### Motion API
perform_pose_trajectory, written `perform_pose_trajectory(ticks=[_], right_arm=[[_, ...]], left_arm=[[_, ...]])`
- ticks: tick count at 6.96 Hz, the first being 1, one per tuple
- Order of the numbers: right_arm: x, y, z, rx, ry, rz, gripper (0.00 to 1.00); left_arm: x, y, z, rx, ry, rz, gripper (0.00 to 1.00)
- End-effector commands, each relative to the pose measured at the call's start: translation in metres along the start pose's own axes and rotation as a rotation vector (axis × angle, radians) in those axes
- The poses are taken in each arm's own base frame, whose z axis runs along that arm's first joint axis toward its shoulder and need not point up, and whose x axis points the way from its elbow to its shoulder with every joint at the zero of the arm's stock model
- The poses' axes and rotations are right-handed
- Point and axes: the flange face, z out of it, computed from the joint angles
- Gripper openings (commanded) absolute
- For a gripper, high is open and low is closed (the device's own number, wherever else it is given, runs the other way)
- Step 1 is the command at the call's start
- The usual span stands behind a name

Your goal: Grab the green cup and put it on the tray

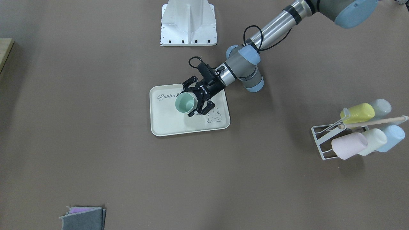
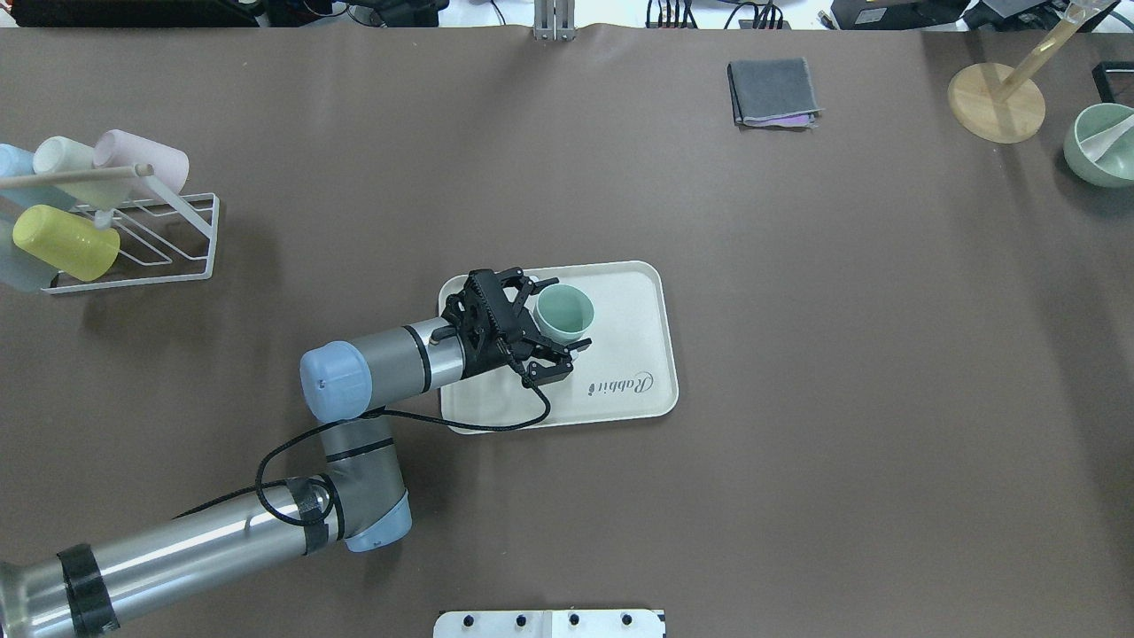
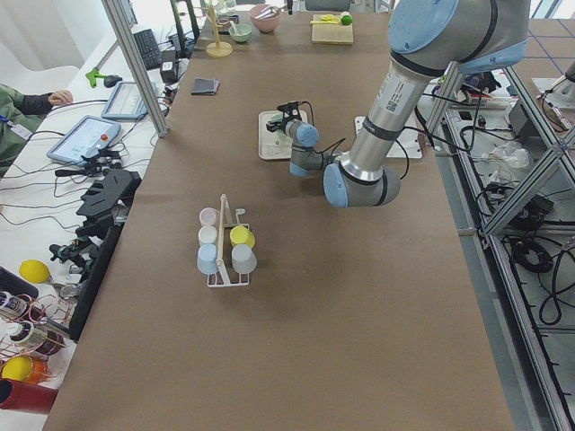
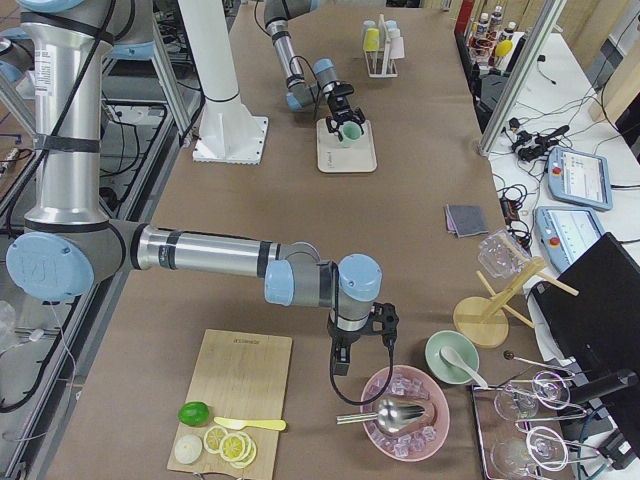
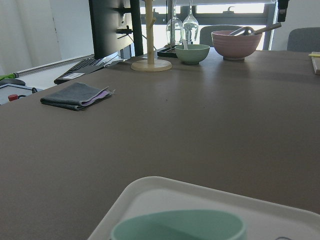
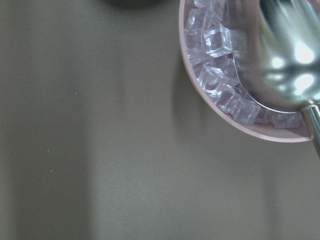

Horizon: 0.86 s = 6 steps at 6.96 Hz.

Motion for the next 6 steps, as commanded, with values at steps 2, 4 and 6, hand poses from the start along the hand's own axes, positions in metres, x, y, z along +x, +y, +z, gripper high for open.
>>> perform_pose_trajectory(ticks=[2, 4, 6], right_arm=[[0.0, -0.001, -0.001, 0.002, 0.0, -0.002, 1.0], [-0.001, -0.002, -0.002, 0.004, 0.0, -0.003, 1.0], [-0.001, -0.002, -0.001, 0.003, 0.001, -0.003, 1.0]], left_arm=[[-0.006, 0.01, -0.017, -0.004, -0.005, 0.001, 0.99], [0.0, 0.005, -0.031, 0.015, 0.007, -0.003, 0.99], [0.009, -0.008, -0.034, 0.04, 0.022, -0.005, 0.99]])
